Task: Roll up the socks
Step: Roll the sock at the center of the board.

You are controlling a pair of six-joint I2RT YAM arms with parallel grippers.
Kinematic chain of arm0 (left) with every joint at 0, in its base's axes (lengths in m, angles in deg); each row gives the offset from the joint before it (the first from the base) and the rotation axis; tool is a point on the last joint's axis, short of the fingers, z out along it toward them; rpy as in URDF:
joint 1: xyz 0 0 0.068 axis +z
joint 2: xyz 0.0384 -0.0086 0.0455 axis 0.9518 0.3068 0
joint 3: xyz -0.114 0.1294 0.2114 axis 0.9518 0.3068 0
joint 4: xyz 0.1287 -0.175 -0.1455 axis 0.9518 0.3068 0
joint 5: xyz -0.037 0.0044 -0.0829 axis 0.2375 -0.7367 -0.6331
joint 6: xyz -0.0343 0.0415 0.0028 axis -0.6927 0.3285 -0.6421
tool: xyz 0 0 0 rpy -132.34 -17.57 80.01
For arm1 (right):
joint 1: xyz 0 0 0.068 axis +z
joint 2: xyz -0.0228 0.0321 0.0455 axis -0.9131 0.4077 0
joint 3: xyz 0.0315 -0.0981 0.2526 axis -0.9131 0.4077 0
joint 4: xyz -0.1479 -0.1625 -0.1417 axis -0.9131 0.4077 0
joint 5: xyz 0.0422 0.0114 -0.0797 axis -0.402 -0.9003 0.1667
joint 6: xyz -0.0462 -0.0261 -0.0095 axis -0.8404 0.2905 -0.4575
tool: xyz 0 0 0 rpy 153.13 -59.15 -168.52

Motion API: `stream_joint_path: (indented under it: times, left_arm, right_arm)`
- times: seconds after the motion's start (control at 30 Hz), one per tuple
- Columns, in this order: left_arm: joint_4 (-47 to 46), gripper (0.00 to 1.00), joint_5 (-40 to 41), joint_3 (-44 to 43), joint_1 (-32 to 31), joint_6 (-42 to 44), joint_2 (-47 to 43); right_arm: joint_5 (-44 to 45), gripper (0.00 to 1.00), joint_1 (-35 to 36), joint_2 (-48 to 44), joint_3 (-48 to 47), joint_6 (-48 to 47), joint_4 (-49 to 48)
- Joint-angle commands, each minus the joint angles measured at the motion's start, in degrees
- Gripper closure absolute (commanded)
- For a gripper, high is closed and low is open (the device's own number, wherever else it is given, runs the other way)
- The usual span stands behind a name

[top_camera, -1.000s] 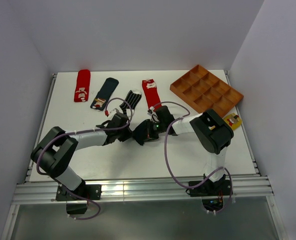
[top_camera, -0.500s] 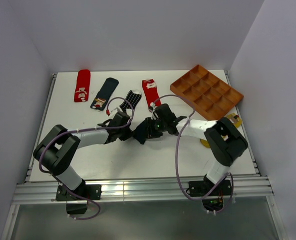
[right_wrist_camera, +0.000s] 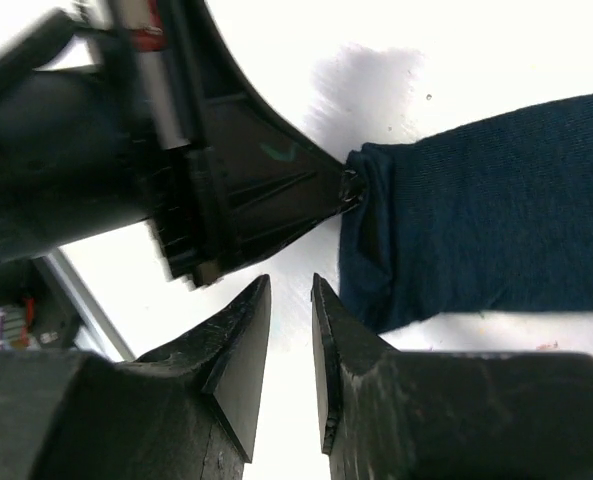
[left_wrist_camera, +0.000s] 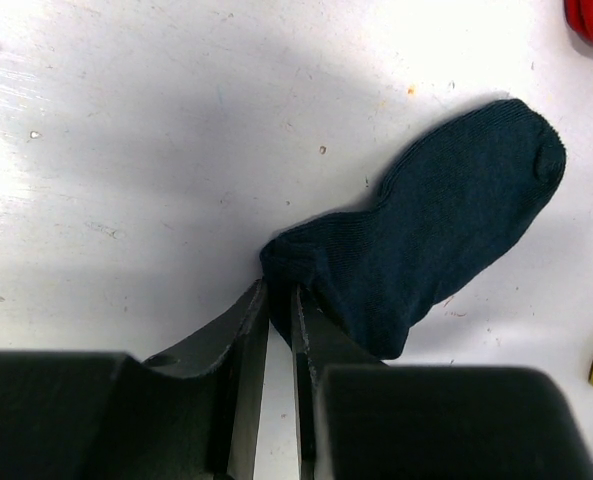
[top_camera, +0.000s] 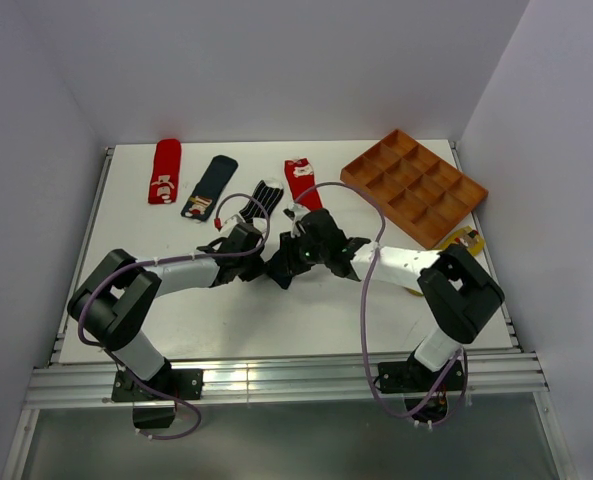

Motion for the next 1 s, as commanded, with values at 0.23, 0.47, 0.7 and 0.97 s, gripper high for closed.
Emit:
stream_joint_path:
  times: [0.23,0.47,0.7,0.97]
  left_arm:
    - [4.44,0.79,1.44,-0.99,-0.48,2.27,1.32]
    - [4.62,0.79,1.44,-1.35,-0.48,2.53,1.32]
    - [5.06,0.79,1.26,-2.05,-0.39,2.79,1.41]
    - [4.80,0.66,1.26,-1.26,-0.48,2.53,-0.35]
  right_arm:
    - [0.57,0.71,1.03,5.35,0.53,-3.52,-4.15]
    - [3.56,0.71,1.03,7.11,-0.17,-5.02,-2.13]
    - [5.32,0.76,1.64,8.52,-1.13,-6.42,-0.02]
    - [5.06,0.89,0.33,10.98,-1.92,-3.00,1.91]
